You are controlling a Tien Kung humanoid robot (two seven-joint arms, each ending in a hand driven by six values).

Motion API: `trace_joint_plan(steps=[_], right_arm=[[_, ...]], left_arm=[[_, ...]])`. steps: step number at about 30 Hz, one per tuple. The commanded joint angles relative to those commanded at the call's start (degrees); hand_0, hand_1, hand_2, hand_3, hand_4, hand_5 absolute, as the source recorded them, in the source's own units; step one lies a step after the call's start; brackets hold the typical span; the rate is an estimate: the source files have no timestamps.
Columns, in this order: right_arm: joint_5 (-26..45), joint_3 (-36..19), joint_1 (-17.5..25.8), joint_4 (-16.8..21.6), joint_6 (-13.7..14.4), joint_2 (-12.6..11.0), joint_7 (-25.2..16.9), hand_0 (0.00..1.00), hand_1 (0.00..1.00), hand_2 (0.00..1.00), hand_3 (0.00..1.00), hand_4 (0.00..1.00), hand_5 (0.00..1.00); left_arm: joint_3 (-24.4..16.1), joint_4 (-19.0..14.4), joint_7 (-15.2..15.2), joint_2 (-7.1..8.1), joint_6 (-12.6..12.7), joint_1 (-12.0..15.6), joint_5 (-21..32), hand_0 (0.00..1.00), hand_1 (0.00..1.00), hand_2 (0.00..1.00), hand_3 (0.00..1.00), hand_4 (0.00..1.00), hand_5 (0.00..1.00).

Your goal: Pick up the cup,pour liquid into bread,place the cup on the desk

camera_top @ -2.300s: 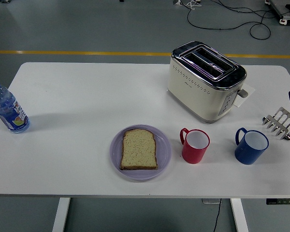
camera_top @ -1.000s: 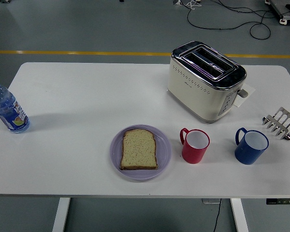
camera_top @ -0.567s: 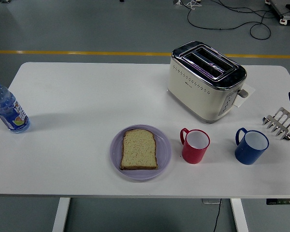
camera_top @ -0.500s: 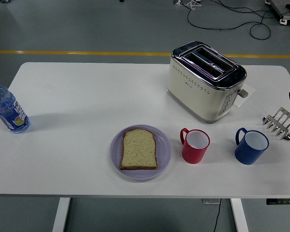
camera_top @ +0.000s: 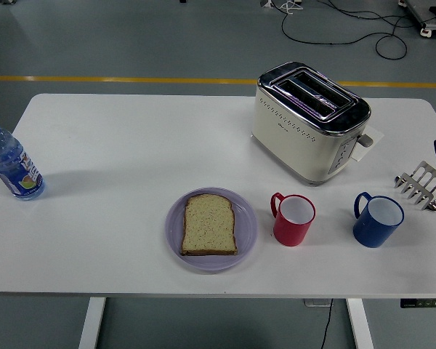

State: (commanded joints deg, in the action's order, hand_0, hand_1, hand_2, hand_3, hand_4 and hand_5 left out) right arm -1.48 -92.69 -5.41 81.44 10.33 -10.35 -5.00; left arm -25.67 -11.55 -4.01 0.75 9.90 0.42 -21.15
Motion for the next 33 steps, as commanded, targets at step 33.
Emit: trace_joint_plan(steps=[33], right_arm=[[-0.1, -0.3, 0.6, -0.1, -0.1, -0.1, 0.3, 0.654, 0.596, 0.632, 0.599, 0.515, 0.274]], left_arm=[[-0.1, 0.0, 0.0, -0.51, 0.0, -0.1, 0.3, 0.646, 0.652, 0.638, 0.533, 0.302, 0.762]])
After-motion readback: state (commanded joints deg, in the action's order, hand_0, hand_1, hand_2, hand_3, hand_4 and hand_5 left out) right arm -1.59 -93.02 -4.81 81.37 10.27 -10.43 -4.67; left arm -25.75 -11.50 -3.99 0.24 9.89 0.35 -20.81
